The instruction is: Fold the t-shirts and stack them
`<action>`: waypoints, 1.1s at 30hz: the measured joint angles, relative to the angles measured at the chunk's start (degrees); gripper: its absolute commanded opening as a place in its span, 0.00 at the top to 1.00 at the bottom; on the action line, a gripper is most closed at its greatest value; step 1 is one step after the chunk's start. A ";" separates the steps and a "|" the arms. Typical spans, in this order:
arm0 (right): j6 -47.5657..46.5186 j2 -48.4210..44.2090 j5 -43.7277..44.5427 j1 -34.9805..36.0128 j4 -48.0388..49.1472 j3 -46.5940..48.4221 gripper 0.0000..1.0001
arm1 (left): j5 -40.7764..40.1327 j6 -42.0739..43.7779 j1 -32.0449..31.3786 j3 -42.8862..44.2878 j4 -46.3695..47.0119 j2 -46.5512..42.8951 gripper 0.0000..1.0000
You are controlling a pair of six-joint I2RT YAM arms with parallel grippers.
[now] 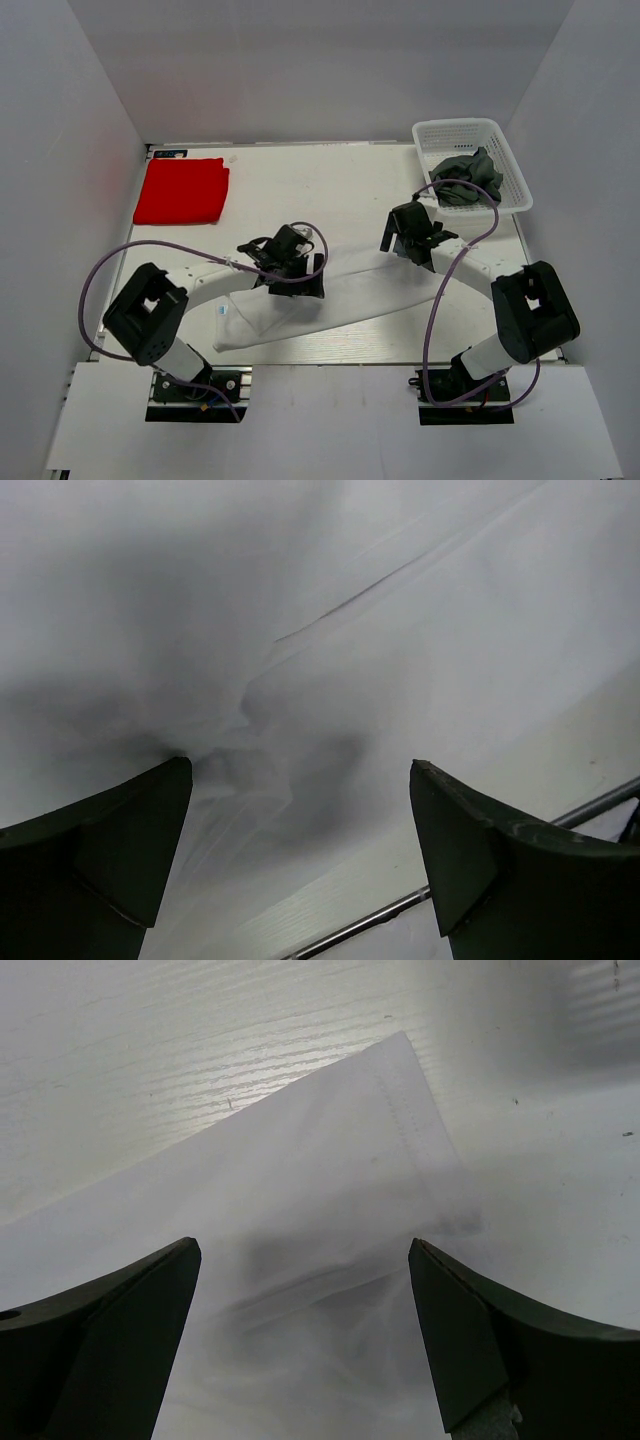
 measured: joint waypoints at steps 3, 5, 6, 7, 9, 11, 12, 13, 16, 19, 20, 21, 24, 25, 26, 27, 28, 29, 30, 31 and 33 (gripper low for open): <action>-0.57 -0.31 -0.46 -0.04 0.46 0.00 0.10 | -5.79 -0.87 -0.13 0.76 -4.52 -3.48 0.00; -0.92 -0.31 -0.85 -0.02 1.01 0.17 0.10 | -10.64 -2.89 0.07 1.44 -7.21 -6.82 0.00; -1.05 -0.24 -1.16 -0.04 1.11 0.44 0.10 | -13.05 -4.24 0.28 1.57 -8.39 -8.68 0.00; -1.09 -0.15 -1.27 -0.02 1.18 0.72 0.10 | -15.28 -5.70 0.48 1.70 -9.60 -10.32 0.00; -1.09 0.33 -1.44 -0.02 1.88 1.36 0.10 | -20.04 -9.05 0.90 1.73 -12.26 -13.20 0.00; -1.09 1.38 -1.55 -0.04 2.95 1.79 0.10 | -23.93 -12.41 1.44 1.73 -14.53 -14.43 0.00; -1.09 2.10 -1.68 -0.04 3.23 2.10 0.10 | -25.31 -13.94 1.90 1.64 -15.47 -14.49 0.00; -1.09 2.91 -1.90 -0.02 3.43 2.34 0.10 | -26.40 -15.56 2.25 1.46 -16.37 -14.36 0.00; -0.96 4.98 -3.43 -0.02 3.87 2.56 0.10 | -27.85 -19.47 3.87 0.22 -18.23 -13.75 0.00; -0.31 5.38 -4.55 -0.02 4.55 1.90 0.10 | -27.80 -21.94 5.88 -2.08 -18.32 -13.16 0.00; 0.09 5.31 -4.72 -0.02 5.25 1.33 0.10 | -27.63 -22.60 6.62 -2.84 -18.21 -12.79 0.00; 0.44 5.27 -4.92 -0.04 5.99 0.72 0.10 | -27.54 -23.08 7.23 -3.48 -18.08 -12.33 0.00; 1.03 4.81 -5.33 -0.02 7.13 -1.44 0.10 | -26.86 -24.11 9.64 -4.72 -16.87 -9.57 0.00; 1.20 4.72 -5.57 -0.02 7.15 -1.90 0.10 | -26.12 -24.22 10.51 -4.76 -16.00 -7.91 0.00; 1.51 4.63 -5.81 -0.02 7.21 -2.34 0.10 | -25.38 -24.09 11.34 -4.74 -15.02 -6.01 0.00; 1.70 4.59 -5.99 -0.02 7.23 -2.67 0.10 | -24.68 -23.61 12.09 -4.44 -14.40 -3.69 0.00; 2.05 4.42 -6.01 -0.02 7.43 -3.08 0.10 | -24.28 -22.99 12.81 -2.23 -15.76 -1.14 0.00; 2.32 3.98 -5.95 0.02 7.61 -3.54 0.10 | -23.87 -22.43 13.53 0.00 -16.13 0.94 0.00; 2.78 3.19 -5.95 0.11 7.41 -4.15 0.10 | -23.39 -21.88 14.19 2.32 -16.63 3.30 0.00; 3.63 2.05 -5.99 0.31 7.50 -5.31 0.10 | -22.99 -21.20 14.91 5.55 -17.42 6.21 0.00; 4.94 -1.14 -6.05 0.79 7.52 -8.52 0.10 | -22.43 -19.58 16.06 12.81 -18.21 12.00 0.00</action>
